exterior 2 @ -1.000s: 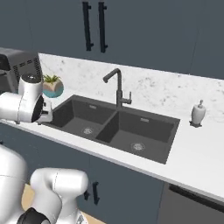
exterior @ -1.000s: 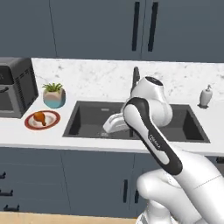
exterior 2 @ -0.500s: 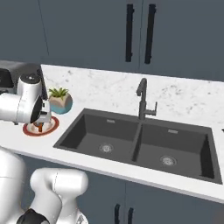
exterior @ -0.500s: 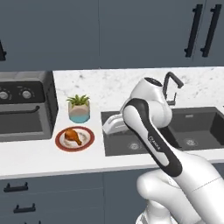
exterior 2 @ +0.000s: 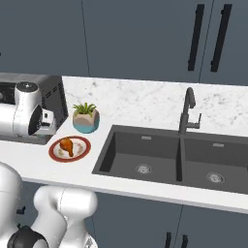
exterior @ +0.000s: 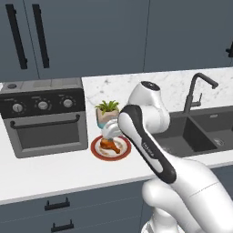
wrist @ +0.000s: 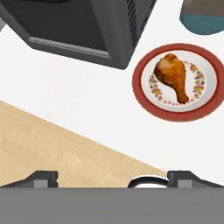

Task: Pick up the knife from the drawer and place it on the cutting board. Then place the meat from the plate to the cutting board.

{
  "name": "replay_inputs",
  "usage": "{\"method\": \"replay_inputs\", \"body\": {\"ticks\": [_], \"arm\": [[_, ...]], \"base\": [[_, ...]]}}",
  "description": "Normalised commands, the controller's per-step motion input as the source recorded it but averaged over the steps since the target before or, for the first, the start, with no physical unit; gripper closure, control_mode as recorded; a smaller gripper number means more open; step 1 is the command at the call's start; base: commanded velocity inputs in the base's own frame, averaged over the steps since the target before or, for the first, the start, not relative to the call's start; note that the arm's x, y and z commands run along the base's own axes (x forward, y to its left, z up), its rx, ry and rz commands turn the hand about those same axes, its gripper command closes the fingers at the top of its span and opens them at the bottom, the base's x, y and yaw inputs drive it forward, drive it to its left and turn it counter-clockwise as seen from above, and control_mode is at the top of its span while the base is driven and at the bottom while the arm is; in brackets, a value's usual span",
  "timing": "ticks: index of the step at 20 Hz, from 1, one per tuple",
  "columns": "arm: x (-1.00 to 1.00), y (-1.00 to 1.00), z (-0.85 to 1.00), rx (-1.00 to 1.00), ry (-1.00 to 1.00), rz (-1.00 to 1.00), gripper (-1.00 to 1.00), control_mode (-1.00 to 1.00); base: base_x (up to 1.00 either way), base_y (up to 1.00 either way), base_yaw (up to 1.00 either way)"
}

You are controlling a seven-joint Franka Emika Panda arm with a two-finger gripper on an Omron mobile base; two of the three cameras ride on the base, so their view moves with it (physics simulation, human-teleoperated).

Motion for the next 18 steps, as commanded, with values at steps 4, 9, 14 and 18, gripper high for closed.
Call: {"method": "replay_inputs", "body": {"ticks": [4, 9, 14, 18], "arm": [[0.15, -0.32, -0.58, -0.19, -0.01, -0.15, -1.00, -1.00], [0.54, -0.66, -0.62, -0.09, 0.01, -0.04, -1.00, -1.00], [0.54, -0.58, -0.49, 0.00, 0.08, 0.00, -1.00, -1.00], [0.37, 0.05, -0.49, 0.03, 0.07, 0.08, -1.00, -1.00]], "base": [[0.00, 0.00, 0.00], [0.00, 0.00, 0.00], [0.00, 0.00, 0.00], [0.00, 0.00, 0.00]]}}
